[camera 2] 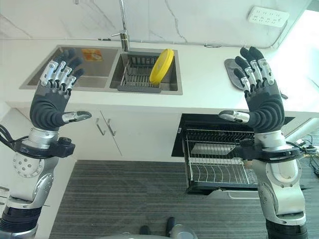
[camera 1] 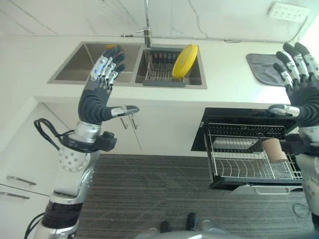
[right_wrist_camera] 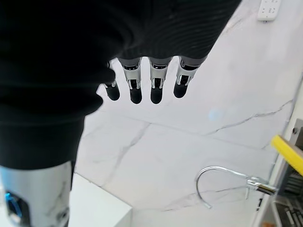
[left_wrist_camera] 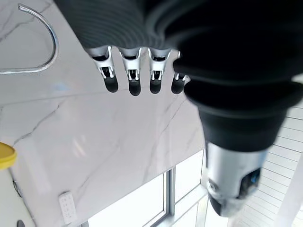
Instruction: Place the dishes in the dishwasher.
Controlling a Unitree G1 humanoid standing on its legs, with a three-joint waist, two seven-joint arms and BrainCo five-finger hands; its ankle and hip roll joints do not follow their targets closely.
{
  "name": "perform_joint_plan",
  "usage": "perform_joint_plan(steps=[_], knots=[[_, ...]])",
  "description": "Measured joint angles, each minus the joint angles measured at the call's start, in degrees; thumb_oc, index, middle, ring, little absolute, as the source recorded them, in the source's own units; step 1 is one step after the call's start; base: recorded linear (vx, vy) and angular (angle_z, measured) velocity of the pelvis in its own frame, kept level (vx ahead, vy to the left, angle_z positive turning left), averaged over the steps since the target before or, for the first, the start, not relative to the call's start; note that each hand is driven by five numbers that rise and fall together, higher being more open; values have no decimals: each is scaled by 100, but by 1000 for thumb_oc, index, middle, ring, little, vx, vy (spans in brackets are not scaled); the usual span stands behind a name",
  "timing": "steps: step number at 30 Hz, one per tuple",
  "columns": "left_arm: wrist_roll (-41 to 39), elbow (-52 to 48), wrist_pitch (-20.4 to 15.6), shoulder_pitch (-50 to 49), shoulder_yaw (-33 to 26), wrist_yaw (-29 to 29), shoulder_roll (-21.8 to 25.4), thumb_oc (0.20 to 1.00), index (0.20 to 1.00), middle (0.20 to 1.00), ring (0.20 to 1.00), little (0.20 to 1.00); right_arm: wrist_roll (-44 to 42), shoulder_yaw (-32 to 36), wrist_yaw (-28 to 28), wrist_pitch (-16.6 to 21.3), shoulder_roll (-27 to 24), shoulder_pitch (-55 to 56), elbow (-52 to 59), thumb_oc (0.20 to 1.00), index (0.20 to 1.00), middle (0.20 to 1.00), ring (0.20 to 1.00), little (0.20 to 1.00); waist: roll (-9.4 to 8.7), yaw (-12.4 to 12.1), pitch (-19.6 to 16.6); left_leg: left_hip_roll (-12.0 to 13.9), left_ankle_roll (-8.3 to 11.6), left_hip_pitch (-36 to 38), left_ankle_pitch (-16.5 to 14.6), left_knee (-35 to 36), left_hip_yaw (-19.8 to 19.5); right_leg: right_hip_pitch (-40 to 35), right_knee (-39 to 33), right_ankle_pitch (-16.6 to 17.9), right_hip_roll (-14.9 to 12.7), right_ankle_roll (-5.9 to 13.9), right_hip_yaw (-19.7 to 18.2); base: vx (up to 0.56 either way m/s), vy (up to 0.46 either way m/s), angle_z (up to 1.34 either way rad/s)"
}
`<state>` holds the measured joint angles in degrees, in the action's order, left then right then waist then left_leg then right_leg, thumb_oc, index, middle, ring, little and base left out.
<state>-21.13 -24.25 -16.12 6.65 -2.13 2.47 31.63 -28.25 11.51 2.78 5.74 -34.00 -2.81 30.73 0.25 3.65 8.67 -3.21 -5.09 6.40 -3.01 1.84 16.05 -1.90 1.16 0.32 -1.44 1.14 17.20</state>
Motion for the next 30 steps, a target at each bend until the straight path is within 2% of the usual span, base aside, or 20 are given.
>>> perform_joint_plan(steps=[3, 5, 6, 7, 9, 11, 12, 14, 15, 17, 18, 19, 20, 21, 24, 25, 26, 28, 29, 30], knots=[[28, 8, 0, -56, -28, -72, -89, 1000, 1000, 1000, 1000, 1000, -2, 52, 4, 6, -70, 140, -97, 1000, 1000, 1000, 1000, 1000, 24, 21, -19, 116, 304, -185, -138, -436, 61, 4, 11, -32, 69, -101, -84, -80, -185, -9], [29, 2, -9, -62, -27, -47, -296, 1000, 1000, 1000, 1000, 1000, -2, 60, 16, 3, -91, 144, -94, 1000, 1000, 1000, 1000, 1000, -81, 5, 31, 234, 614, -763, -269, -1628, 59, 138, 200, -182, -61, -317, -78, -26, -46, 4], [32, -13, -18, -127, -29, -37, -353, 1000, 1000, 1000, 1000, 1000, -4, 82, 39, -21, -94, 131, -103, 1000, 1000, 1000, 1000, 1000, -178, -3, 90, 468, 841, -1260, -428, -2494, 54, 136, 185, -172, -107, -381, -75, 76, 77, -3], [36, -28, -31, -189, -27, -34, -354, 1000, 1000, 1000, 1000, 1000, -5, 87, 56, -28, -94, 125, -106, 1000, 1000, 1000, 1000, 1000, -186, 9, 100, 823, 859, -1408, -448, -2695, 35, 130, 188, -177, -62, -401, -65, 129, 169, -5], [37, -28, -153, -258, -72, -91, -326, 1000, 1000, 1000, 1000, 1000, -6, 69, 141, -52, -93, 56, -132, 1000, 1000, 1000, 1000, 1000, -223, 28, 117, 1313, 857, -1185, -442, -1932, 12, 194, 165, -166, -38, -361, -252, 233, 303, -42], [33, 62, -212, -282, -218, -205, -319, 1000, 1000, 1000, 1000, 1000, -21, 76, 241, -79, -101, 148, -189, 1000, 1000, 1000, 1000, 1000, -135, 140, 114, 1643, 1183, -520, -200, -396, -590, 129, 61, -15, 21, -140, -486, 316, 437, -58], [32, 51, -211, -326, -275, -247, -332, 1000, 1000, 1000, 1000, 1000, -23, 77, 286, -128, -101, 178, -208, 1000, 1000, 1000, 1000, 1000, -95, 149, 132, 1820, 1388, -346, -39, -10, -742, 159, 86, -69, 45, -223, -566, 171, 307, -34], [32, 99, -216, -323, -203, -235, -504, 1000, 1000, 1000, 1000, 1000, -183, 278, 398, -155, -160, 185, -236, 1000, 1000, 1000, 1000, 1000, 18, 156, 172, 2669, 1566, -466, 315, 108, -396, 112, 105, -69, -65, -143, -617, 264, 498, -16], [32, 196, -323, -332, -166, -214, -519, 1000, 1000, 1000, 1000, 1000, -223, 327, 448, -156, -250, 189, -294, 1000, 1000, 1000, 1000, 1000, 25, 144, 177, 2773, 1585, -612, 405, 80, -181, 64, 91, -85, -273, 65, -619, 407, 758, 9], [-27, 304, -408, -506, -254, -126, -513, 1000, 1000, 1000, 1000, 1000, -226, 597, 489, -221, -540, 270, -377, 1000, 1000, 1000, 1000, 1000, 58, 142, 184, 2615, 1526, -617, 363, -74, 214, -25, 102, -102, -645, 458, -596, 417, 718, 8], [-29, 272, -462, -704, -340, -18, -507, 1000, 1000, 1000, 1000, 1000, -224, 763, 492, -260, -784, 385, -255, 1000, 1000, 1000, 1000, 1000, 80, 131, 171, 2121, 1392, -484, 347, -70, 193, -108, 115, -144, -1075, 691, -634, 354, 513, -12], [-31, 275, -468, -717, -405, 46, -470, 1000, 1000, 1000, 1000, 1000, -221, 670, 464, -273, -574, 381, -185, 1000, 1000, 1000, 1000, 1000, -123, 62, 147, 1652, 1333, -374, 677, -20, 174, -221, 129, -54, -1486, 742, -728, 378, 475, -5], [-42, 274, -489, -678, -428, 86, -414, 1000, 1000, 1000, 1000, 1000, -220, 444, 468, -286, -268, 452, -38, 1000, 1000, 1000, 1000, 1000, -447, 44, 109, 1232, 1179, -286, 635, 0, 196, -273, 194, 153, -1876, 723, -688, 402, 513, 26], [-44, 248, -473, -539, -425, 169, -260, 1000, 1000, 1000, 1000, 1000, -218, 465, 411, -286, -18, 625, 215, 1000, 1000, 1000, 1000, 1000, -590, 27, 152, 1055, 989, -317, 479, -95, 143, -254, 369, 730, -2030, 791, -729, 455, 580, 55], [-47, -44, -339, -374, -490, 268, -5, 1000, 1000, 1000, 1000, 1000, -214, 484, 333, -243, 282, 757, 655, 1000, 1000, 1000, 1000, 1000, -546, -3, 153, 812, 628, -181, 270, -179, 41, 0, 985, 1925, -2294, 946, -864, 329, 455, 39], [-47, -51, -338, -372, -490, 269, -1, 1000, 1000, 1000, 1000, 1000, -214, 484, 331, -241, 291, 757, 658, 1000, 1000, 1000, 1000, 1000, -546, -3, 153, 808, 622, -176, 265, -173, 38, 7, 1013, 1946, -2302, 937, -862, 225, 330, 14], [-44, -45, -228, -119, -421, 280, 50, 1000, 1000, 1000, 1000, 1000, -197, 394, 293, -206, 524, 683, 565, 1000, 1000, 1000, 1000, 1000, -422, -73, 177, 648, 361, 11, 95, -90, 57, 448, 1725, 1392, -2218, 946, -625, 230, 344, 17], [-26, -36, -125, -65, -390, 271, 41, 1000, 1000, 1000, 1000, 1000, -130, 357, 295, -210, 493, 595, 499, 1000, 1000, 1000, 1000, 1000, -344, -105, 158, 536, 240, 165, -9, -42, 62, 584, 1909, 1188, -1959, 718, -245, 279, 347, 4], [-18, -41, -115, -64, -391, 204, 15, 1000, 1000, 1000, 1000, 1000, -99, 264, 296, -212, 434, 537, 481, 1000, 1000, 1000, 1000, 1000, -199, -98, 185, 599, 139, 214, -99, 15, 31, 753, 2265, 544, -1578, 804, -221, 292, 197, -22], [-12, -9, -90, 7, -341, 105, -82, 1000, 1000, 1000, 1000, 1000, -99, 204, 312, -238, 261, 470, 427, 1000, 1000, 1000, 1000, 1000, -129, -85, 197, 624, 126, 314, -129, 160, 37, 1026, 2753, -81, -1241, 655, -167, 253, 95, -8]])
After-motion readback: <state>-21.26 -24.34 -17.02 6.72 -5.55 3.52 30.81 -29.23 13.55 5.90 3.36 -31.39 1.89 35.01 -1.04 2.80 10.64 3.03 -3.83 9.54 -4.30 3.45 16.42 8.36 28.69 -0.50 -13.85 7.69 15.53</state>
